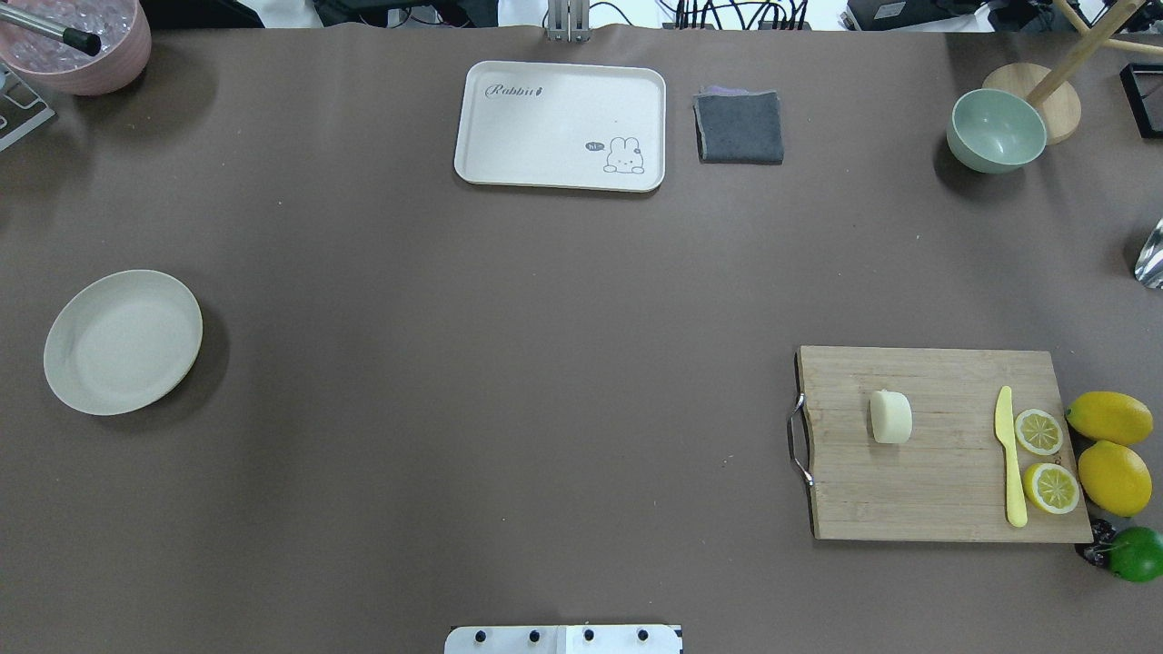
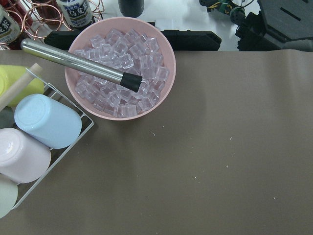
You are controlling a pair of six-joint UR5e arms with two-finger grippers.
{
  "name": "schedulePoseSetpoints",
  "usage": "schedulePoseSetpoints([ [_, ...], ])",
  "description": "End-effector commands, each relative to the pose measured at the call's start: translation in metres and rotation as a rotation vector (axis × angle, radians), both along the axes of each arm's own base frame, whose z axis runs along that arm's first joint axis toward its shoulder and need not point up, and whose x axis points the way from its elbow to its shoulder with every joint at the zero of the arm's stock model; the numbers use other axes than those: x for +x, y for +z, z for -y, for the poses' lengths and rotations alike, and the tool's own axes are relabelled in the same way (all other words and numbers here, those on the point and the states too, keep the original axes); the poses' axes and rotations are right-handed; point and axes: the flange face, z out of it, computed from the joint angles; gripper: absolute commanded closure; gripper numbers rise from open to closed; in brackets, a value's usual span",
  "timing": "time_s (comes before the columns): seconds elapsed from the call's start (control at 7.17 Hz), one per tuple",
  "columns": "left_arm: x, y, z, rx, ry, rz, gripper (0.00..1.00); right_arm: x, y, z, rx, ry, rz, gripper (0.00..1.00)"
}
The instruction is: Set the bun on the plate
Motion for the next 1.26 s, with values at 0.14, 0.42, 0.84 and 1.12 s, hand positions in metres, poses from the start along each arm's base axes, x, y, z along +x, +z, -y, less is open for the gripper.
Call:
schedulePoseSetpoints([
  [0.14, -0.010, -0.002, -0.002, 0.001, -0.009, -0.035, 0.02, -0.005, -0.002, 0.001, 0.000, -0.006, 0.004, 0.00],
  [0.42, -0.008, -0.003, 0.000, 0.005, -0.010, -0.029, 0.02, -0.008, -0.003, 0.002, 0.000, -0.011, 0.003, 0.00],
  [0.84, -0.002, 0.003, -0.002, -0.003, 0.005, -0.028, 0.02, -0.014, -0.003, 0.003, 0.002, -0.021, 0.002, 0.00],
  [1.12, 0.011, 0.007, -0.003, -0.003, 0.026, -0.024, 0.02, -0.020, -0.004, 0.003, 0.003, -0.031, 0.001, 0.00],
])
